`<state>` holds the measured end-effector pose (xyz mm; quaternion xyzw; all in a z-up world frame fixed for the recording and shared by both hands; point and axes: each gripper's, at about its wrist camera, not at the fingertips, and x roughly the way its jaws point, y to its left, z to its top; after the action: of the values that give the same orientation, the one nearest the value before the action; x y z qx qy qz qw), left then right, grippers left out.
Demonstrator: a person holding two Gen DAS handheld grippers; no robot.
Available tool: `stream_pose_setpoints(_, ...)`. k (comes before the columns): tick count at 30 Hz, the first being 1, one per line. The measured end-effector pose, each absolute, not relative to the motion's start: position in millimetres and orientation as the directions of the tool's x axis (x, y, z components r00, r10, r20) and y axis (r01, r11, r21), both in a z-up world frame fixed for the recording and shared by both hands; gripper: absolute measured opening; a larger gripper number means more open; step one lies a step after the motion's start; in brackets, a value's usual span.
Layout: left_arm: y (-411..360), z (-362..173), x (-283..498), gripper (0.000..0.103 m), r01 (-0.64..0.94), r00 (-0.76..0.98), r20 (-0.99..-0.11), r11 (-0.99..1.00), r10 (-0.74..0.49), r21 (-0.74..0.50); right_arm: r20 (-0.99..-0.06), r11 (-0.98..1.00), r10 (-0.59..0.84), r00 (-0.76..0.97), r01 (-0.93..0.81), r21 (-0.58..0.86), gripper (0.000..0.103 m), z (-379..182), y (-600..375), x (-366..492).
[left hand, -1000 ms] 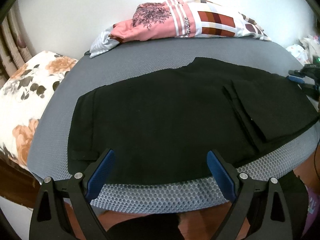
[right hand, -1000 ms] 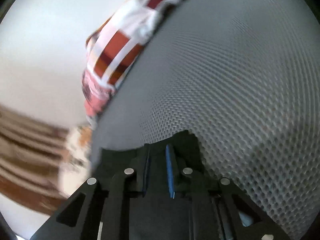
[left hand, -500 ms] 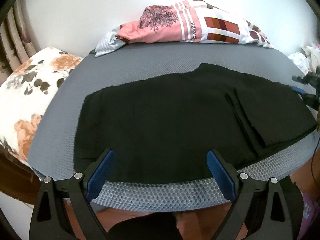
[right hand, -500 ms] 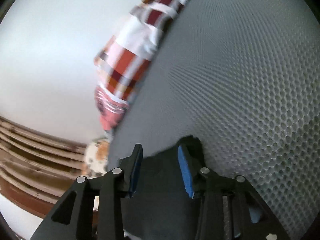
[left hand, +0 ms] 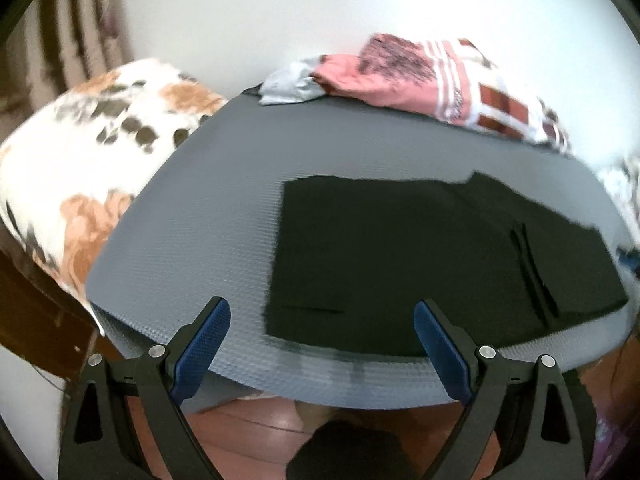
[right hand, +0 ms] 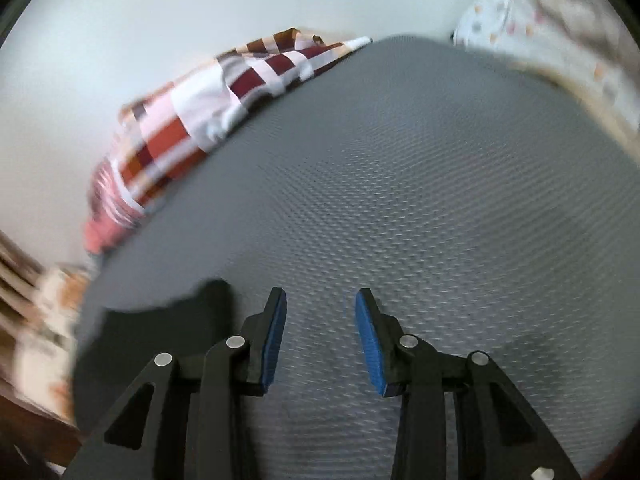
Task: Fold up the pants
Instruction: 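Grasp the trouser waistband edge with the left gripper and lift it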
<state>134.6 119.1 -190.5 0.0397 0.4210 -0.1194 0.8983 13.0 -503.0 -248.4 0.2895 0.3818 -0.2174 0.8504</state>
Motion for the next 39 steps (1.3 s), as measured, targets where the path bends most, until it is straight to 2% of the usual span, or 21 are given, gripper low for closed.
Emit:
stream_pose_setpoints(2,140.7,-191.5,142.8,0.093,0.227,0.61,-0.768,0.972,-0.192,-0.063,-0.772,0.735,-0.155,0.616,0.594,0.327,0.038,-248.1,-503.5,9.3)
stream_pose_setpoints(6,167.4,-201.9,159.5,0.093,0.233,0.569,-0.784,0.963,-0.247,-0.135,-0.757,0.743,-0.141,0.638,0.573,0.345,0.058,-247.5,-500.2,16.3)
stream_pose_setpoints(10,176.1,-212.8,174.5,0.093,0.269,0.548,-0.768,0.939,-0.331,-0.212,-0.774,0.796,-0.161,0.612,0.544,0.265,0.078,-245.8,-483.0,30.5)
stream_pose_setpoints(13,168.0,-220.6,188.1,0.09,0.313,0.519,-0.77,0.921,-0.371,-0.233,-0.789,0.818,-0.177,0.589,0.534,0.215,0.085,-246.1,-474.5,37.9)
stream_pose_setpoints(14,164.7,-223.3,193.1,0.089,0.327,0.508,-0.772,0.915,-0.383,-0.238,-0.789,0.818,-0.177,0.589,0.533,0.214,0.085,-246.0,-474.0,37.8)
stream_pose_setpoints(19,150.8,-249.3,226.7,0.062,0.364,0.387,-0.805,0.876,-0.45,-0.315,-0.777,0.81,-0.159,0.609,0.53,0.249,0.086,-244.9,-477.0,32.9)
stream_pose_setpoints(22,149.5,-265.6,247.1,0.061,0.346,0.317,-0.815,0.859,-0.485,-0.376,-0.769,0.805,-0.146,0.622,0.526,0.273,0.087,-244.7,-478.9,30.5)
stream_pose_setpoints(27,158.2,-273.2,272.4,0.06,0.27,0.254,-0.777,0.814,-0.576,-0.515,-0.771,0.811,-0.146,0.62,0.522,0.266,0.091,-244.9,-477.3,33.2)
stream_pose_setpoints(29,151.3,-271.8,273.0,0.058,0.289,0.252,-0.797,0.829,-0.549,-0.48,-0.774,0.814,-0.149,0.616,0.521,0.257,0.093,-245.2,-475.9,35.1)
stream_pose_setpoints(30,145.1,-271.1,271.6,0.035,0.307,0.254,-0.813,0.841,-0.524,-0.446,-0.775,0.815,-0.151,0.614,0.521,0.254,0.093,-245.2,-475.3,35.8)
stream_pose_setpoints(31,138.5,-272.8,270.5,0.03,0.317,0.235,-0.823,0.841,-0.518,-0.438,-0.775,0.816,-0.152,0.613,0.521,0.252,0.094,-245.3,-474.8,36.0)
stream_pose_setpoints(34,130.1,-268.4,264.5,0.028,0.334,0.288,-0.832,0.864,-0.475,-0.377,-0.774,0.814,-0.15,0.616,0.52,0.257,0.094,-245.3,-475.4,35.9)
stream_pose_setpoints(39,131.3,-252.8,253.4,0.02,0.308,0.34,-0.808,0.868,-0.482,-0.389,-0.771,0.813,-0.146,0.62,0.519,0.264,0.095,-245.4,-475.9,35.5)
